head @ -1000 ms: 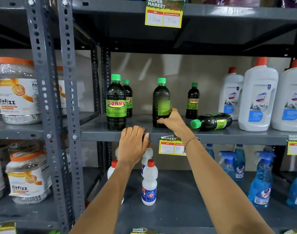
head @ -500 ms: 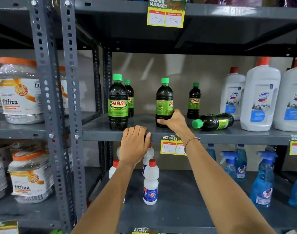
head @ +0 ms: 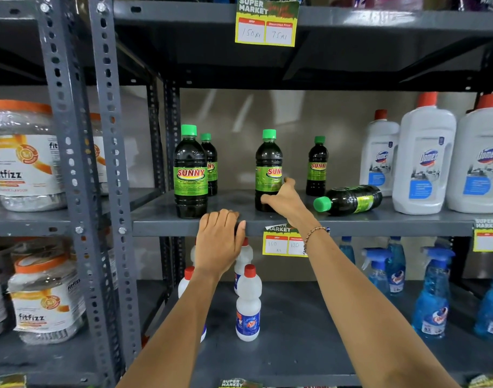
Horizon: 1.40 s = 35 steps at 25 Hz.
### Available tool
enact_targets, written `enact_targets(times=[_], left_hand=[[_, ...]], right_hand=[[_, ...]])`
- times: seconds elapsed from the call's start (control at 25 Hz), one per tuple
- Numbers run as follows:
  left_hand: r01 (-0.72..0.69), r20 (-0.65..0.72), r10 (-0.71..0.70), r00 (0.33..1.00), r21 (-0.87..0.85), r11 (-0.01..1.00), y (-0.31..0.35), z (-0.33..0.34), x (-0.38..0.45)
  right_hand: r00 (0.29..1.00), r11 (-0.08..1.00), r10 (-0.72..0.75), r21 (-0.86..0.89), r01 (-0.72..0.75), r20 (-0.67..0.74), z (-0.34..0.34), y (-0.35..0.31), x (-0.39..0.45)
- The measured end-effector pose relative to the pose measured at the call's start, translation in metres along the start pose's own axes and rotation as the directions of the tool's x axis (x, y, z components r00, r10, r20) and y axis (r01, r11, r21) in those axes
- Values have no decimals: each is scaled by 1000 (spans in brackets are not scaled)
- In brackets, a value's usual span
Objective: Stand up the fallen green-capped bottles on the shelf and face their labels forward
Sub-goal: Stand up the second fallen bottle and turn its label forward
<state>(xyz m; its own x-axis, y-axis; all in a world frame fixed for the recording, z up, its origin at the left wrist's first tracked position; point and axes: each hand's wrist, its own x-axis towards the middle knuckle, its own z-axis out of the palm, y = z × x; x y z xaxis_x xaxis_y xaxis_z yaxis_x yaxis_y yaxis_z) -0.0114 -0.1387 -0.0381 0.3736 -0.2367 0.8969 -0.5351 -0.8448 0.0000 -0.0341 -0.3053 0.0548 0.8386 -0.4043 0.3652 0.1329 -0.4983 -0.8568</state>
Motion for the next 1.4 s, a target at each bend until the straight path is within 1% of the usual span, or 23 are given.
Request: enact_targets(times=[0.04,0.08,0.16,0.2,0.24,0.4,0.44,0.6,0.68,0.76,0.88,1.0,1.12,1.16,1.24,1.28,1.32,1.4], left_hand=[[1,-2,-1,1000,4,1000,0,1,0],[2,-1,-2,1000,7,1000,1,1,0],[2,2,-2,1000,8,1000,2,0,0],[2,0,-2,1000,14,1000,2,0,0],[3,0,-3,1000,19,1000,2,-1,0],[6,8,-6,1000,37,999,5,-3,0],[6,13,-7,1000,40,999,5,-3,1],[5,43,-7,999,47,999,5,-3,1],[4,34,-6,999,50,999,7,-5,1],[6,18,-7,1000,50,999,9,-6,1],[14,37,-15,999,33,999,8,-6,1],[77,63,-78,995,17,997,15,-9,5],[198,67,-199,978,11,980,31,-20,18],[230,99,-227,969,-13,973,33,-22,27],[332,226,-293,929,-157,930,32,-24,48],[407,326,-325,888,-227,885,31,-23,61],[486,453,-333,827,-279,828,30,-21,72],[591,625,-300,721,-328,737,27,-11,93]], right_hand=[[1000,1000,6,20,-6,15,-1,0,-1],[1000,1000,-3,6,3,-3,-1,0,-2],[995,999,-37,-41,34,-97,0,2,-1],[992,997,-50,-56,44,-116,0,1,-1],[992,997,-53,-55,47,-111,0,0,-2],[999,1000,-3,11,3,52,-4,-2,-5],[998,1000,0,15,-1,58,-4,-2,-5],[995,999,-31,7,31,-99,-2,2,-5],[995,999,-35,27,38,-94,-4,1,-6],[998,998,-32,46,35,-57,-6,1,-7],[999,998,-24,55,26,-30,-8,0,-9],[1000,998,-12,68,12,-2,-12,1,-11],[1000,995,9,103,-12,27,-20,5,-12],[1000,995,13,103,-15,21,-21,6,-12],[999,996,36,81,-35,-4,-22,8,-10],[999,996,45,75,-44,-12,-21,9,-7],[998,996,55,75,-54,-13,-19,10,-3],[997,993,76,90,-75,-10,-15,12,4]])
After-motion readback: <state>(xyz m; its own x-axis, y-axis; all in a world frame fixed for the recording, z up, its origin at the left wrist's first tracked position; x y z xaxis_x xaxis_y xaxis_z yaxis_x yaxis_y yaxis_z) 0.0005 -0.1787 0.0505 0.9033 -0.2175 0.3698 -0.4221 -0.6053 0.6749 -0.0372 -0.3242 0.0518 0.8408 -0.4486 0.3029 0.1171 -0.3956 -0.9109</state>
